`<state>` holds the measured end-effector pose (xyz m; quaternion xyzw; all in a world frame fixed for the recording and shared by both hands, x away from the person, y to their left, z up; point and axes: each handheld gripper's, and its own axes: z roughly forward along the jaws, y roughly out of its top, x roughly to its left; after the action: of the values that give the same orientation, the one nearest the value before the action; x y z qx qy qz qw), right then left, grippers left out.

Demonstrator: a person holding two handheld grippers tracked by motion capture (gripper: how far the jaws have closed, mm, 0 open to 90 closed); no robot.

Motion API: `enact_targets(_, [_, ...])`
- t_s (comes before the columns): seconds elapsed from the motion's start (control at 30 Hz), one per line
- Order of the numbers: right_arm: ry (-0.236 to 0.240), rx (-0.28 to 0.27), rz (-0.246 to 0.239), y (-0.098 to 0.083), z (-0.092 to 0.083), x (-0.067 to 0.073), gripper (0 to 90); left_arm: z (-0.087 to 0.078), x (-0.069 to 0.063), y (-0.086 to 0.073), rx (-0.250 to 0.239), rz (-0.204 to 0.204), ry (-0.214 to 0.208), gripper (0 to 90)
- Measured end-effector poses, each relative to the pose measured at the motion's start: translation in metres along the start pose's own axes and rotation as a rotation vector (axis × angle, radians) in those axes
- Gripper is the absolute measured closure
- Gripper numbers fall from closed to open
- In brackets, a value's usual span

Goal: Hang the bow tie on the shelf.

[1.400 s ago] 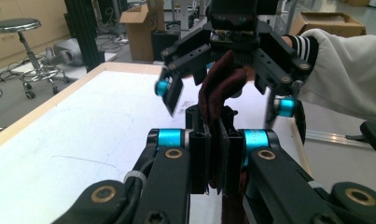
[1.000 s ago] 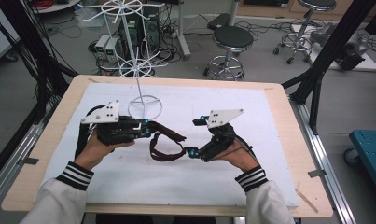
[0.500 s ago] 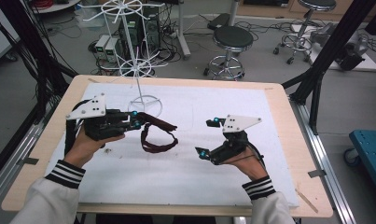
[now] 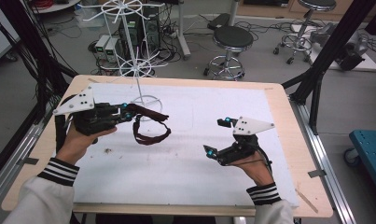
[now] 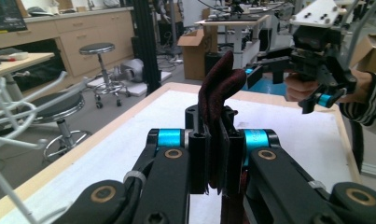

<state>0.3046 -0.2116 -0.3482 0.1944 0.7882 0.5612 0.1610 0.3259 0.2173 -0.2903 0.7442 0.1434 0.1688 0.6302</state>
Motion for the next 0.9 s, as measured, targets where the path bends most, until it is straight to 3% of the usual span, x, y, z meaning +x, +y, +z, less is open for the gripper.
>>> enact_targets(0.1, [-0.018, -0.018, 0.008, -0.004, -0.005, 0.000, 0.7, -0.002, 0.003, 0.002, 0.001, -0.002, 0.016, 84.8])
enact_targets(0.23, [-0.069, -0.048, 0.027, -0.016, -0.016, -0.002, 0.7, -0.009, 0.011, 0.006, -0.008, -0.005, 0.069, 84.8])
enact_targets(0.6, [-0.142, -0.070, 0.062, -0.043, -0.034, -0.006, 0.7, -0.018, 0.033, 0.017, -0.007, 0.004, 0.148, 84.8])
enact_targets(0.9, [-0.186, -0.099, 0.103, -0.061, -0.044, -0.010, 0.6, -0.016, 0.045, 0.023, 0.008, 0.007, 0.185, 84.8])
